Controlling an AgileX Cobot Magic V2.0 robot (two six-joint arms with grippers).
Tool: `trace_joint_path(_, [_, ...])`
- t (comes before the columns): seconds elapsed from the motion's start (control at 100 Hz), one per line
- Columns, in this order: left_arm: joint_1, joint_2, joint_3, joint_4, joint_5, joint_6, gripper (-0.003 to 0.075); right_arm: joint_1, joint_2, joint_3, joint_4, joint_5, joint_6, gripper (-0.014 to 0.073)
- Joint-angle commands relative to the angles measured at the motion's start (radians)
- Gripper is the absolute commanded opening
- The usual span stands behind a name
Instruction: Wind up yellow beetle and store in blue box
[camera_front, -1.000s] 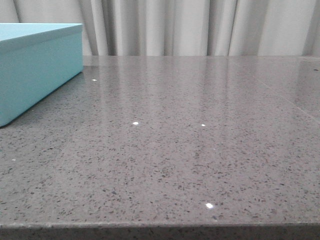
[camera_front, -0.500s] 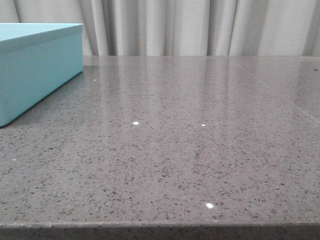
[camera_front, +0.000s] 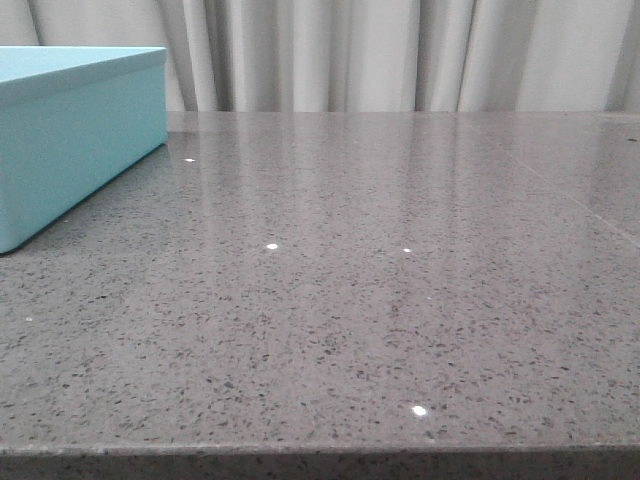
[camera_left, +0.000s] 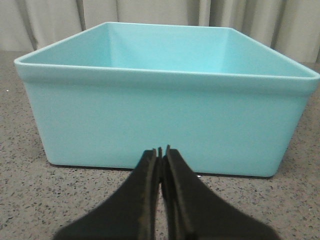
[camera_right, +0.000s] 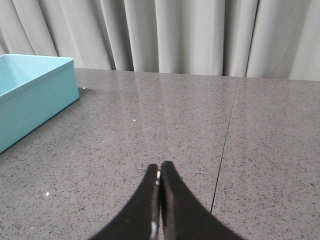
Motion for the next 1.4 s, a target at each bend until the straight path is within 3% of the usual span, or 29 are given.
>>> trace_joint_path(0.0, [0.001,-0.033,0.022,-0.008,-0.078,-0.004,-0.0019,-0.005,0.003,-0.019,-0.026,-0.08,-0.007,-0.0067])
trace_joint_path(0.42, [0.001,-0.031,0.022,-0.008,-0.078,-0.004,-0.0019,-0.215,-0.139,0.246,-0.002,-0.414,-0.074,-0.0067])
trace_joint_path(0.69, [0.001,-0.031,0.022,-0.008,-0.078,-0.004,-0.0019,-0.35,-0.262,0.373,0.125,-0.405,-0.215,-0.0067])
trace_joint_path(0.91, [0.001,-0.031,0.022,-0.008,-0.078,-0.004,-0.0019,-0.415,-0.348,0.456,0.156,-0.335,-0.229,-0.0067])
trace_joint_path(1.05, [0.001,-0.031,0.022,-0.008,-0.078,-0.004,-0.0019,-0.424,-0.412,0.457,0.163,-0.212,-0.229,-0.0067])
trace_joint_path(1.39, [0.001,-0.031,0.022,-0.008,-0.078,-0.004,-0.0019,-0.424,-0.409,0.457,0.157,-0.165,-0.229,-0.0067])
